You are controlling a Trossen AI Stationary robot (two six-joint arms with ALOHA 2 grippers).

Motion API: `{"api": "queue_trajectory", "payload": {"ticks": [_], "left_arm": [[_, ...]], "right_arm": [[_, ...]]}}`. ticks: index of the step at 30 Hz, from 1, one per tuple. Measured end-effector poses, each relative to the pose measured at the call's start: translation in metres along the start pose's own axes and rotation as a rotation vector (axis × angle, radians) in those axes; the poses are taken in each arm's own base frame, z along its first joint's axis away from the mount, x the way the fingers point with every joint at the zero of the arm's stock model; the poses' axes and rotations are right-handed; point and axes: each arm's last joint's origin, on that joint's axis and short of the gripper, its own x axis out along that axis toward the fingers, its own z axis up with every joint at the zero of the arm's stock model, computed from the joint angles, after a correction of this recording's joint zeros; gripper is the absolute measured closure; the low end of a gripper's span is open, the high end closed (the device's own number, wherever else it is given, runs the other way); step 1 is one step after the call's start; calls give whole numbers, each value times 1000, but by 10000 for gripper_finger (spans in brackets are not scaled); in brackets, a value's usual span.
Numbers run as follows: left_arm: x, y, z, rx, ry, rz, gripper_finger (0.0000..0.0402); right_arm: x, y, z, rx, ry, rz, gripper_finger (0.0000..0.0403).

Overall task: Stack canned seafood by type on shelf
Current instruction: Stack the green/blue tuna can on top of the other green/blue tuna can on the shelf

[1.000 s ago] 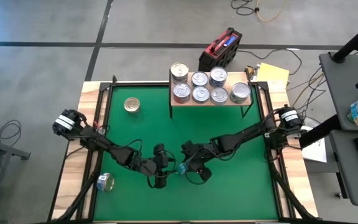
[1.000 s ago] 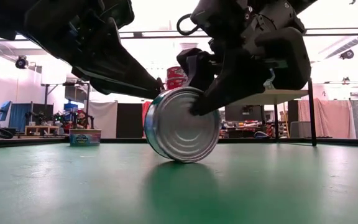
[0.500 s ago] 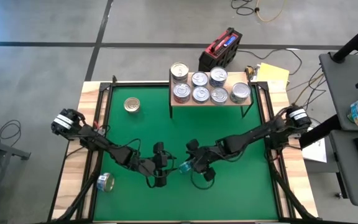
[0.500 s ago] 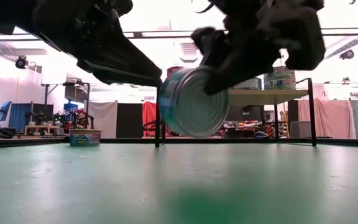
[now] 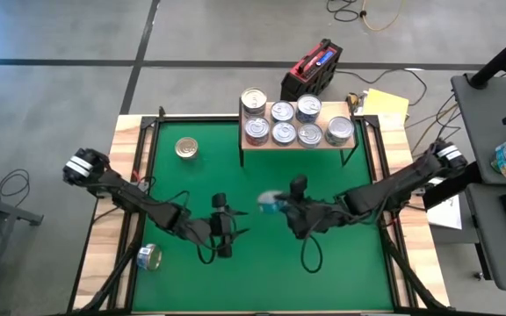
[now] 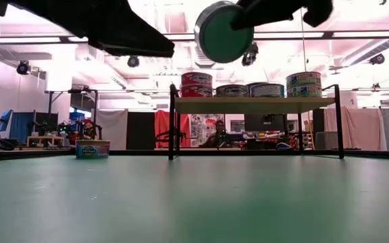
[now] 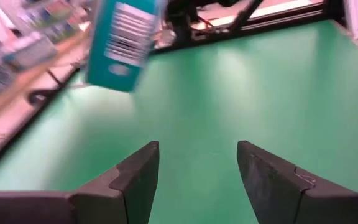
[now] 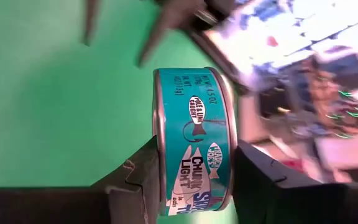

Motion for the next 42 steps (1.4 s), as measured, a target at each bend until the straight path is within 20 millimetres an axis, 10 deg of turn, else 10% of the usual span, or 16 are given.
{"api": "queue_trajectory", "payload": {"ticks": [18,35,42], "left_arm": [[-11,21,3,270,76,587,201],[-75,52,-6,243,-400,-127,261],[-89,66,-23,166,-548,10,267]], "right_arm": [[19,-76,-40,-201,422,-424,266],[6,-190,-55,62,298,-493,266],[16,-204,-62,81,355,-473,266]]}}
